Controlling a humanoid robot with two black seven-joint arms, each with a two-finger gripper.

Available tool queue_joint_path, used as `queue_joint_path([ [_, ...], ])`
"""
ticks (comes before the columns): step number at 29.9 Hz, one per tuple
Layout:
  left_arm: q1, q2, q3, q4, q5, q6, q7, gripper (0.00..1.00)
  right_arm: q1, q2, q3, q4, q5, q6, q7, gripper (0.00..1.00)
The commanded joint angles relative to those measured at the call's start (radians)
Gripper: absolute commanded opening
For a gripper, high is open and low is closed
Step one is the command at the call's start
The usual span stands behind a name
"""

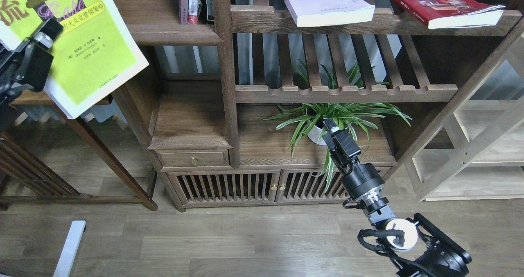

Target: Organize books on shelf

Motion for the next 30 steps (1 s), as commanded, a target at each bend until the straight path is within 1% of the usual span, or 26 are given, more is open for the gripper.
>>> queue_joint_path([
  [1, -0.034, 0.033, -0.003, 0.018, 0.026, 0.000, 0.014, 0.00, 0.000, -0.003, -0.009, 0.000, -0.006, 0.000, 0.000, 0.83],
  [6, -0.086, 0.080, -0.011, 0.022, 0.042, 0.000, 0.019, 0.00, 0.000, -0.014, -0.009, 0.000, -0.006, 0.000, 0.000, 0.83],
  [8, -0.121, 0.096, -0.012, 0.031, 0.053, 0.000, 0.033, 0.00, 0.000, -0.025, -0.007, 0.001, -0.006, 0.000, 0.000, 0.83],
  [11, -0.153, 0.101, -0.012, 0.060, 0.074, 0.000, 0.036, 0.00, 0.002, -0.037, -0.007, 0.001, -0.006, 0.000, 0.000, 0.83],
  [15, -0.172, 0.101, -0.009, 0.063, 0.097, 0.000, 0.048, 0.00, 0.002, -0.054, -0.006, 0.001, -0.006, 0.000, 0.000, 0.83],
  [18, -0.187, 0.101, -0.002, 0.074, 0.111, 0.000, 0.050, 0.00, 0.002, -0.056, 0.002, 0.001, -0.006, 0.000, 0.000, 0.83],
  [25, -0.285, 0.087, 0.061, 0.130, 0.165, 0.000, 0.050, 0.00, 0.012, -0.057, 0.005, 0.000, -0.006, 0.000, 0.000, 0.83],
  [30, -0.376, 0.092, 0.147, 0.160, 0.178, 0.000, 0.050, 0.00, 0.023, -0.060, 0.006, -0.008, -0.005, 0.000, 0.000, 0.83],
])
